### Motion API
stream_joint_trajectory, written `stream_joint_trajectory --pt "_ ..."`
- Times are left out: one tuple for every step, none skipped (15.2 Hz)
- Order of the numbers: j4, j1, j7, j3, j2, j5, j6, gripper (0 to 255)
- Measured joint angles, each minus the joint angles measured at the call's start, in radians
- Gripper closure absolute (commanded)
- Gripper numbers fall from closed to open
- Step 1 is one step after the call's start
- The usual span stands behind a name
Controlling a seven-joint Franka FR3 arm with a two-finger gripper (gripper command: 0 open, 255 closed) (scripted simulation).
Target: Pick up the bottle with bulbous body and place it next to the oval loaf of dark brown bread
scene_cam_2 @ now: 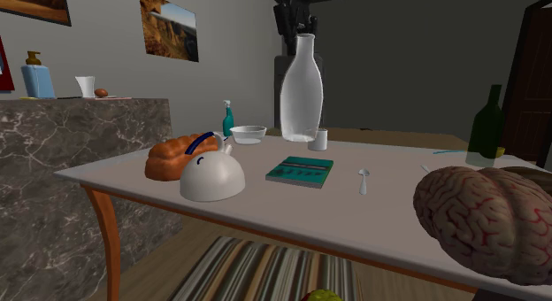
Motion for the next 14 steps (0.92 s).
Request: stream_joint_trajectory --pt "-0.036 -0.014 -0.017 -0.004 -0.034 0.003 0.003 255" --pt "-0.074 -0.028 -0.033 -0.009 -0.065 0.006 0.011 255" --pt "-0.130 -0.042 -0.051 -0.015 -0.107 0.010 0.025 255" --pt "-0.152 -0.057 -0.072 -0.022 -0.134 0.012 0.021 255" --pt "-0.159 -0.072 -0.095 -0.030 -0.151 0.014 0.012 255" --pt "-0.164 -0.083 -0.111 -0.036 -0.163 0.014 0.005 255" --pt "-0.187 -0.093 -0.127 -0.042 -0.184 0.016 0.006 255" --pt "-0.209 -0.105 -0.145 -0.049 -0.209 0.017 0.004 255" --pt "-0.213 -0.117 -0.166 -0.057 -0.221 0.017 -0.003 255" --pt "-0.230 -0.129 -0.185 -0.065 -0.242 0.018 -0.008 255" --pt "-0.234 -0.140 -0.205 -0.073 -0.252 0.018 -0.013 255" --pt "-0.271 -0.152 -0.225 -0.081 -0.282 0.018 -0.005 255" --pt "-0.270 -0.164 -0.246 -0.091 -0.290 0.017 -0.013 255" --pt "-0.263 -0.175 -0.267 -0.099 -0.296 0.017 -0.026 255"
